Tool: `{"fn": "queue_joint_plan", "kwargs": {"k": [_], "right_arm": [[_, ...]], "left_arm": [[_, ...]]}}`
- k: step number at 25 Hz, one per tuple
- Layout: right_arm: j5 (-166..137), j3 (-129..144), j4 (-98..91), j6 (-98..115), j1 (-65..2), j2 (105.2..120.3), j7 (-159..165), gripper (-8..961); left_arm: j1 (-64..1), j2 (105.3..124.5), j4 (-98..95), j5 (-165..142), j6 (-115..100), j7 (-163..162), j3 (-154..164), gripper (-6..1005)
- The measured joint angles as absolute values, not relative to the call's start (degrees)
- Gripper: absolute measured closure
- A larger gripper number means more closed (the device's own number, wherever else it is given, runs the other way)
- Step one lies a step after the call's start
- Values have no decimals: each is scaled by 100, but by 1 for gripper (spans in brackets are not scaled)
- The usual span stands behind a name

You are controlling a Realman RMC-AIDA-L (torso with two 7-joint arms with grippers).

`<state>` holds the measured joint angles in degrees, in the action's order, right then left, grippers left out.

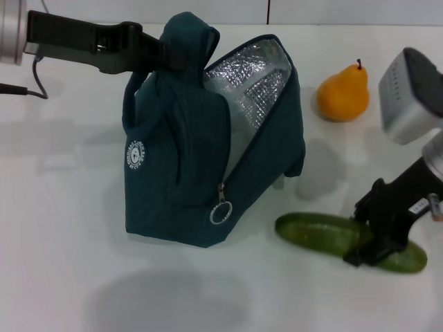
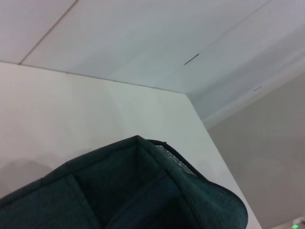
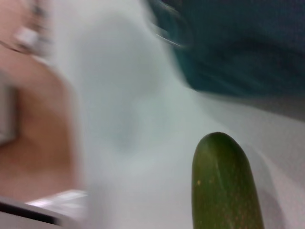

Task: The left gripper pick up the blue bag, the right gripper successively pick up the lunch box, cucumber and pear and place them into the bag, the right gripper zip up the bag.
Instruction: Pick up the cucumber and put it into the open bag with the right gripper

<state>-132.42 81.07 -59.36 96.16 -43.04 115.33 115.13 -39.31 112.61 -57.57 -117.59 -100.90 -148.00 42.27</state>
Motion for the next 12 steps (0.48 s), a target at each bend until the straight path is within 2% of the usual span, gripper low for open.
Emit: {"fn": "queue_joint_plan", "kwargs": {"k": [6, 10, 12], "right_arm": [[-12300, 7080, -5951, 11311, -4410, 11524, 10821, 397], [-11876, 6106, -5747, 11650, -4397, 11514, 10622, 393], [-11557, 5464, -5358, 11648, -4400, 11457, 10580, 392]], "left_arm": [[-3962, 11259, -5757, -11759, -10090, -14814, 4227, 959], [-3964, 11262, -5756, -11759, -10090, -14818, 4228, 959], [-3966, 11266, -5756, -11759, -10090, -14821, 4228, 958]]}}
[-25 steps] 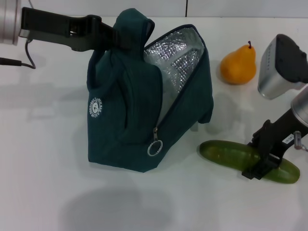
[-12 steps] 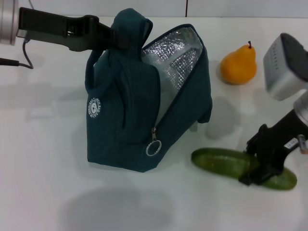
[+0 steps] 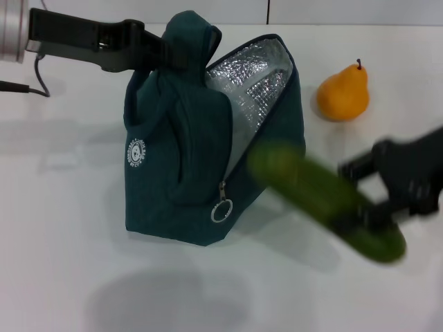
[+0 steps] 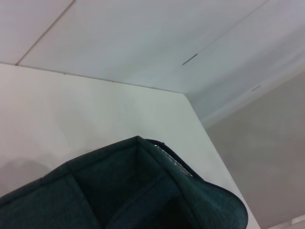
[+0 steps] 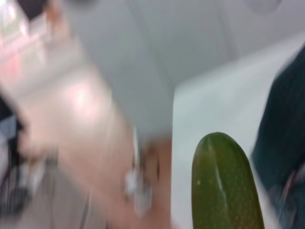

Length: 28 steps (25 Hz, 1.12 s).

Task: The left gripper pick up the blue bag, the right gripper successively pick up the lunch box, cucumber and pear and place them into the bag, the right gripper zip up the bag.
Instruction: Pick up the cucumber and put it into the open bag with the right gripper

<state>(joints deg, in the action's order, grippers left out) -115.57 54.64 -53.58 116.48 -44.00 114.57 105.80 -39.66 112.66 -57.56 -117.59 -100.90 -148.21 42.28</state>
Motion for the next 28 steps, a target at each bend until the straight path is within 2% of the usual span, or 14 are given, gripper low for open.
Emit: {"fn": "queue_joint_plan", "kwargs": {"k": [3, 6, 9, 14, 28], "right_arm": [[-10964, 4747, -4623, 11547, -4436, 11334, 10555, 389], [-10316, 4396, -4078, 11201, -4361, 11301, 10467, 387], [-9686, 4355, -3795, 10703, -4186, 11375, 10279, 384], [-8865, 4411, -3133, 10091, -4149, 11581, 9709, 380], [-7945, 4982, -963, 9172, -4945, 11619, 7900, 369]], "left_arm": [[-3979, 11268, -5757, -11759, -10089, -14836, 4230, 958], [-3982, 11270, -5757, -11759, -10090, -14842, 4235, 958], [-3982, 11271, -5751, -11755, -10091, -14845, 4244, 958], [-4038, 11249, -5695, -11746, -10176, -14861, 4273, 958], [-4050, 11279, -5694, -11715, -10204, -14836, 4271, 959]]}}
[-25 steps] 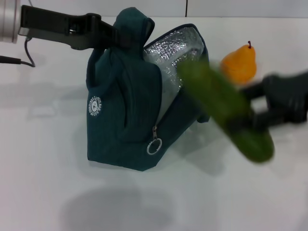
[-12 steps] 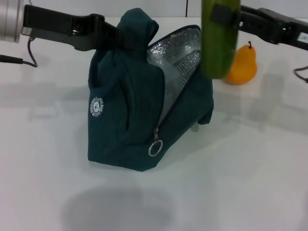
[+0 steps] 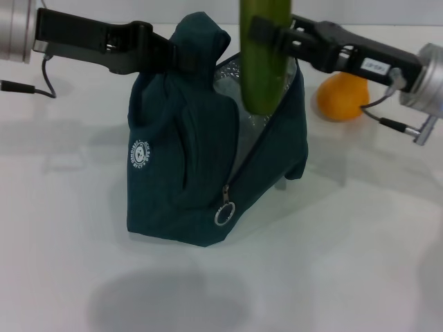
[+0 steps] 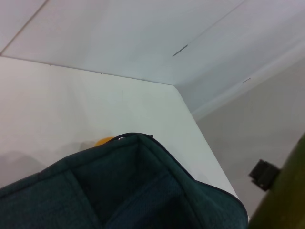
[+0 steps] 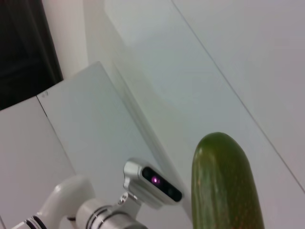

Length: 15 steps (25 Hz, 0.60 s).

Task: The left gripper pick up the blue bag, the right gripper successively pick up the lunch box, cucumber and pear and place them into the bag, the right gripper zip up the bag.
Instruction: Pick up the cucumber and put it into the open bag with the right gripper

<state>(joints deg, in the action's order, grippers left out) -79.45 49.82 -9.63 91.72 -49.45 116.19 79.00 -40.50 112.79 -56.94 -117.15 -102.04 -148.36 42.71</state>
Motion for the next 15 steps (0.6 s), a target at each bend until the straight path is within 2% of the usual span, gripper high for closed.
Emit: {"fn": "queue_joint_plan", "kwargs": {"k": [6, 15], "right_arm": [[-7980, 5021, -356, 8909, -5203, 11619, 7383, 364], [-7995, 5237, -158, 8812, -5193, 11619, 6899, 357]], "left_arm": [[-4037, 11280, -5696, -11715, -10204, -14824, 4271, 959], [-4050, 11274, -5696, -11724, -10204, -14817, 4272, 959]]}}
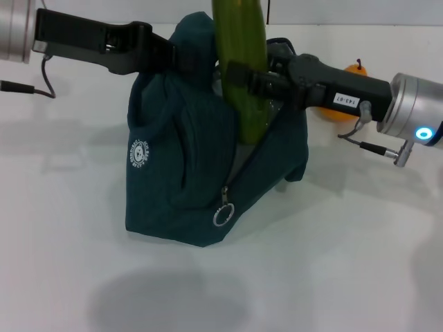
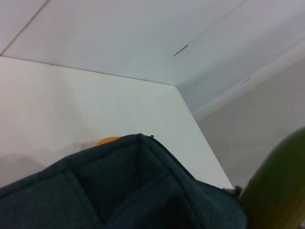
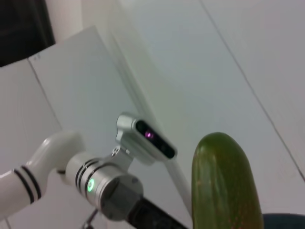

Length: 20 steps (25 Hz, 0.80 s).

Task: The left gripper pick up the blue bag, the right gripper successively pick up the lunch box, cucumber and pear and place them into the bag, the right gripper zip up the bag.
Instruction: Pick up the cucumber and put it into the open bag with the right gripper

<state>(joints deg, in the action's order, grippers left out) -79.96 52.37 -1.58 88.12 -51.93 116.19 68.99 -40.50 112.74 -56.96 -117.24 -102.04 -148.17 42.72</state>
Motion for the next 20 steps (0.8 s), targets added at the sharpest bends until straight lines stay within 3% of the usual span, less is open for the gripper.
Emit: {"fn": "queue_joint_plan", "kwargs": {"k": [13, 18, 20], "right_arm": [[-7984, 5282, -93, 8753, -5214, 11619, 6810, 346], [-7956, 5238, -165, 8813, -5113, 11619, 6810, 175], [-7872, 5204, -339, 8862, -4932, 11618, 6813, 171]], "left_arm": [[-4056, 11276, -5695, -11731, -10196, -14809, 4272, 958], [-4044, 11269, -5695, -11723, -10189, -14809, 4267, 958], [-4033, 11265, -5695, -11723, -10188, -14809, 4257, 959]]}}
